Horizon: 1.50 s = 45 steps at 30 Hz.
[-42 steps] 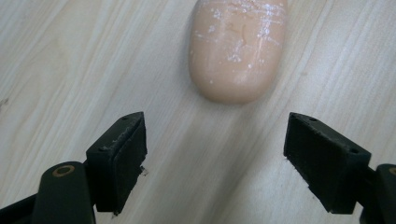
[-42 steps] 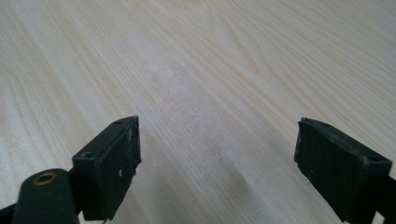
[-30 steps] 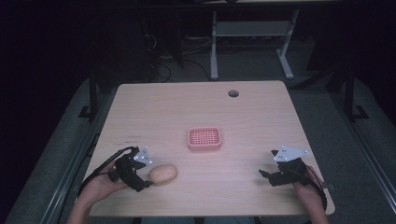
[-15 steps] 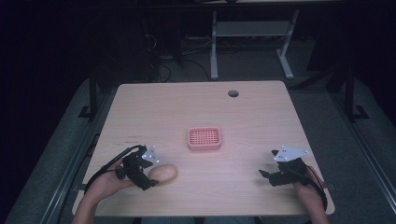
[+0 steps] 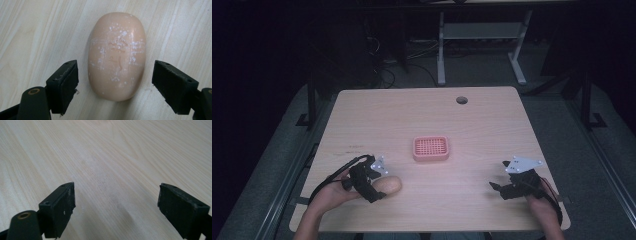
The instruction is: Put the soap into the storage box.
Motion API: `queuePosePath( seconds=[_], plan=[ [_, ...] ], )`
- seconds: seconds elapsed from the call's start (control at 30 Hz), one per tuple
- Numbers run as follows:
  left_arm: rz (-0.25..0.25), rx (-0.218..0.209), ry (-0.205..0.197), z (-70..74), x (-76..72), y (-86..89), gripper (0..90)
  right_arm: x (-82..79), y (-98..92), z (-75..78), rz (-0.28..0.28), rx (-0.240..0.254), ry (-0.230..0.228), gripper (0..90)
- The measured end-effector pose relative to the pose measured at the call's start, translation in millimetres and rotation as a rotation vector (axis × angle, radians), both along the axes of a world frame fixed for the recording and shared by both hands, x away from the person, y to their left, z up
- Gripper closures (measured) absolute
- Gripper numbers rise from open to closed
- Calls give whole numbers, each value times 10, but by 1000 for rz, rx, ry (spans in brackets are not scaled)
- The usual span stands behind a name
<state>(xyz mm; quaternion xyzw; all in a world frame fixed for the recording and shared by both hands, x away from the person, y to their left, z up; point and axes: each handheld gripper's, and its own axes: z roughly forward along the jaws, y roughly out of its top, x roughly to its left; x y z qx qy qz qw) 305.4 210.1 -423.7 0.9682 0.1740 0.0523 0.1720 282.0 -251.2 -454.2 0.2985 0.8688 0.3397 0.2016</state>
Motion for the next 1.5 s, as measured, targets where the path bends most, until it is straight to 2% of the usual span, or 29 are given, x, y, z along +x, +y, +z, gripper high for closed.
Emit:
queuePosePath(
  seconds=[0.57, 1.17, 1.5],
  plan=[
    [-20, 14, 37, -102, 89, -131, 208, 2, 7, -5, 4, 3, 3, 140],
    [-21, 29, 85, -170, 168, -148, 231, 5, 7, -6, 5, 4, 4, 140],
    [-32, 40, 87, -182, 184, -177, 252, 3, -1, -3, 4, 4, 3, 140]
  ],
)
